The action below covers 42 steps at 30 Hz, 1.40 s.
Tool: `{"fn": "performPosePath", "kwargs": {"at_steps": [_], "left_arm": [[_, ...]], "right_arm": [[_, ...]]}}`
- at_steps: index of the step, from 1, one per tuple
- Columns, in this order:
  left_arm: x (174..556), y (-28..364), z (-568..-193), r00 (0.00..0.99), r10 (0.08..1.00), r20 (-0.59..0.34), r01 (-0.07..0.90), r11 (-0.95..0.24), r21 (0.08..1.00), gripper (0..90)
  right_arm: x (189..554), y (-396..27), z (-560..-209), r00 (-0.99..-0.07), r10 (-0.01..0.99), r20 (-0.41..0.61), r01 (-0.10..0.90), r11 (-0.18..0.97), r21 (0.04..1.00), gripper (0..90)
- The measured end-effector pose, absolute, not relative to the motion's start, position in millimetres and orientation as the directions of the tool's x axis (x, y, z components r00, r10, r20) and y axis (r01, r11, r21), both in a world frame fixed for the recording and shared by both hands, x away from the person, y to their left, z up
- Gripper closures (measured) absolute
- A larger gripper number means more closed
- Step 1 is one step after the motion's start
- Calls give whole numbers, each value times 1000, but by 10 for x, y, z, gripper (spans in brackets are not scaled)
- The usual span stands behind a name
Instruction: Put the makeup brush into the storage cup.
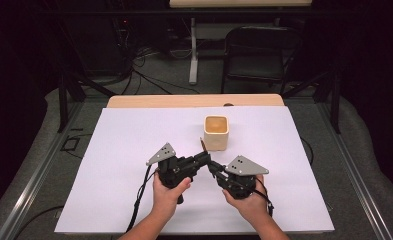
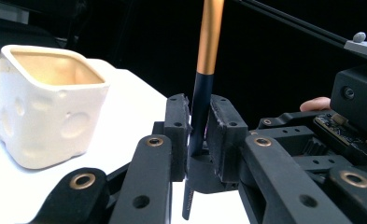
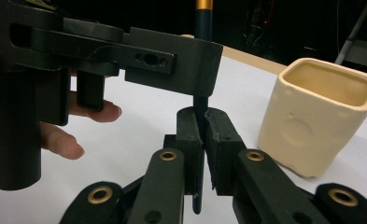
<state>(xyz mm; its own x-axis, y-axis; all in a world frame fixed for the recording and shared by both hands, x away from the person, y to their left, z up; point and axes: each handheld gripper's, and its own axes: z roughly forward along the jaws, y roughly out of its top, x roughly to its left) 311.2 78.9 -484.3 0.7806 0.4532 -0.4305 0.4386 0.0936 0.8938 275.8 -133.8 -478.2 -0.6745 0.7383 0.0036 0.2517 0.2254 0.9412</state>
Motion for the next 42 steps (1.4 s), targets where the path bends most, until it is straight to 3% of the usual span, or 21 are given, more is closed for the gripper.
{"fn": "performPosePath", "kwargs": {"at_steps": [33,42], "left_arm": [[3096,777,-4840,778,478,-408,421,85,903,830],[3129,838,-4829,770,501,-396,411,86,908,830]], "right_arm": [[2763,-1332,-4786,-674,739,4,254,227,940,838],[2759,-1370,-4796,-675,738,-2,240,222,945,665]]}}
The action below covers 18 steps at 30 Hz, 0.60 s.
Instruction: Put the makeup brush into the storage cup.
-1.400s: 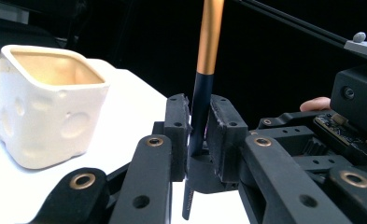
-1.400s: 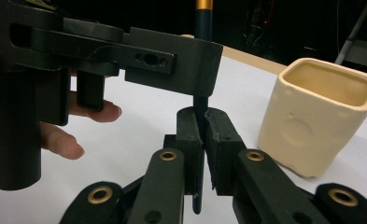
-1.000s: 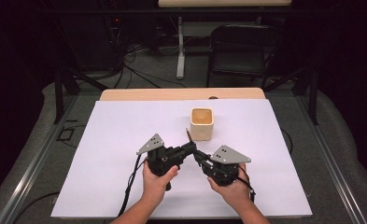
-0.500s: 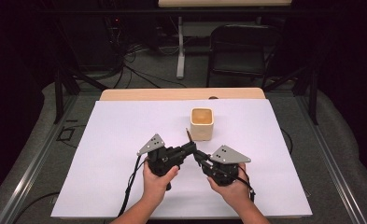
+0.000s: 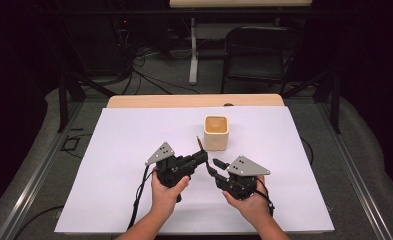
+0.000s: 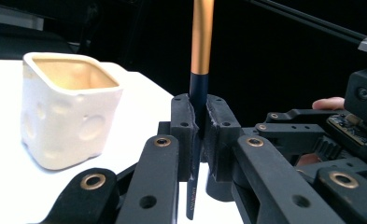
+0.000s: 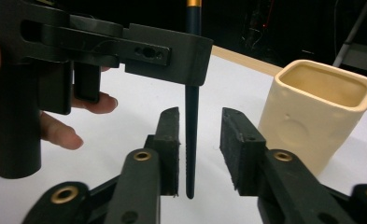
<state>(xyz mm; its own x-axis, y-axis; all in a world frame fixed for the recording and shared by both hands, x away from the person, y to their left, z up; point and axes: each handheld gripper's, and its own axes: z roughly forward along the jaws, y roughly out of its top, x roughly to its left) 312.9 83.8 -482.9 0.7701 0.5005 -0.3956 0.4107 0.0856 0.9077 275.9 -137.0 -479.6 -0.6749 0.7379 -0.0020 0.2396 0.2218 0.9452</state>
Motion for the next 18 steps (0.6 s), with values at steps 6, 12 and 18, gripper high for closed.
{"fn": "performPosePath", "kwargs": {"at_steps": [6,12,18], "left_arm": [[3140,868,-4821,766,509,-393,407,88,909,830],[3148,885,-4820,766,519,-381,401,79,913,830],[3150,905,-4818,764,540,-352,382,61,922,830]], "right_arm": [[2758,-1402,-4788,-684,729,11,244,215,946,621],[2765,-1430,-4779,-682,731,18,245,205,947,615],[2770,-1465,-4756,-678,735,30,246,188,951,611]]}}
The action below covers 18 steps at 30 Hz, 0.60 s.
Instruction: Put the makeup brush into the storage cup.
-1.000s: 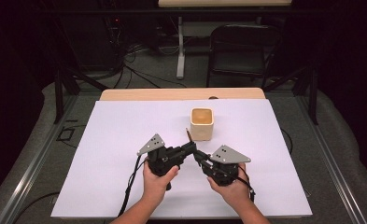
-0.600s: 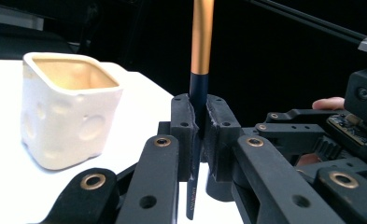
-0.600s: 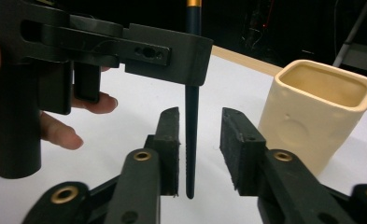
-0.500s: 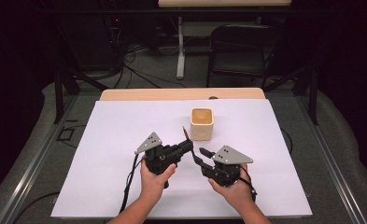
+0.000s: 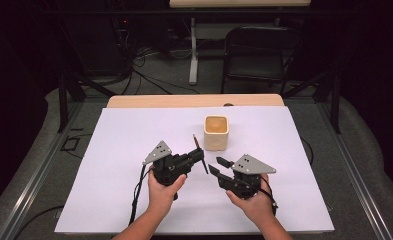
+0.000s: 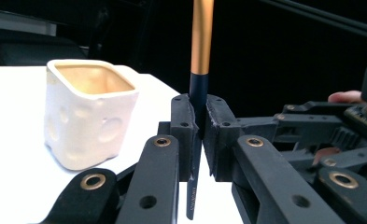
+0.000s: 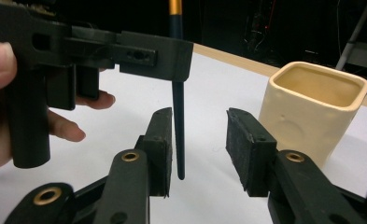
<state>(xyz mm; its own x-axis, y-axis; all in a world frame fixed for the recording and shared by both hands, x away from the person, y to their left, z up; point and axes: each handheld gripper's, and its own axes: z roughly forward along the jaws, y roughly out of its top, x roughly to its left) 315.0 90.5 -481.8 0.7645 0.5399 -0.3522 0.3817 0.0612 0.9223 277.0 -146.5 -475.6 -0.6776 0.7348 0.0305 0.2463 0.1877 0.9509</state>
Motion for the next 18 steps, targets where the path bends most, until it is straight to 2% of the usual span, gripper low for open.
{"fn": "performPosePath", "kwargs": {"at_steps": [12,18], "left_arm": [[3113,900,-4808,765,607,-217,297,-32,954,831],[3075,860,-4781,767,633,-104,226,-116,967,831]], "right_arm": [[2776,-1496,-4712,-675,736,52,243,155,958,607],[2778,-1503,-4701,-677,734,57,238,145,960,608]]}}
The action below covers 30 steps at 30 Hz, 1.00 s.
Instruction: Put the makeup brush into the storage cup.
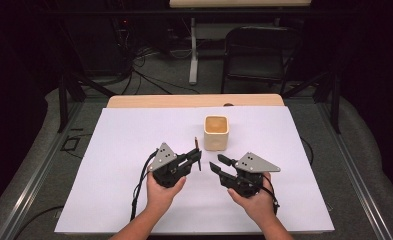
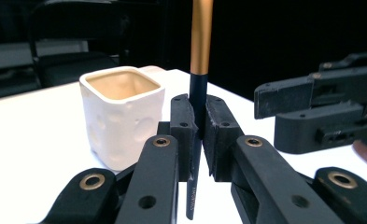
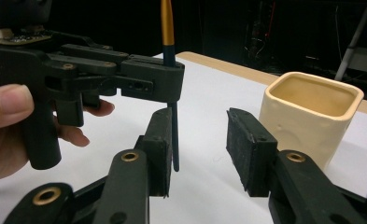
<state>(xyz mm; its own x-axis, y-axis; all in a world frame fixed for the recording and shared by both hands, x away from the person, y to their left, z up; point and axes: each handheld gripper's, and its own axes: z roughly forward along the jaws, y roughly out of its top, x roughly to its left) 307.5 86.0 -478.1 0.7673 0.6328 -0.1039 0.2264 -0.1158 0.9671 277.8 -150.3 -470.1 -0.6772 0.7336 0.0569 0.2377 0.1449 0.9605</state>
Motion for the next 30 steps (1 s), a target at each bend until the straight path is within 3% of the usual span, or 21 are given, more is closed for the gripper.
{"fn": "performPosePath", "kwargs": {"at_steps": [8,30], "left_arm": [[2999,756,-4766,765,643,29,144,-214,966,831],[3013,685,-4786,788,616,-21,177,-193,965,831]], "right_arm": [[2771,-1521,-4689,-672,738,62,226,125,966,615],[2782,-1473,-4511,-673,738,49,163,83,983,683]]}}
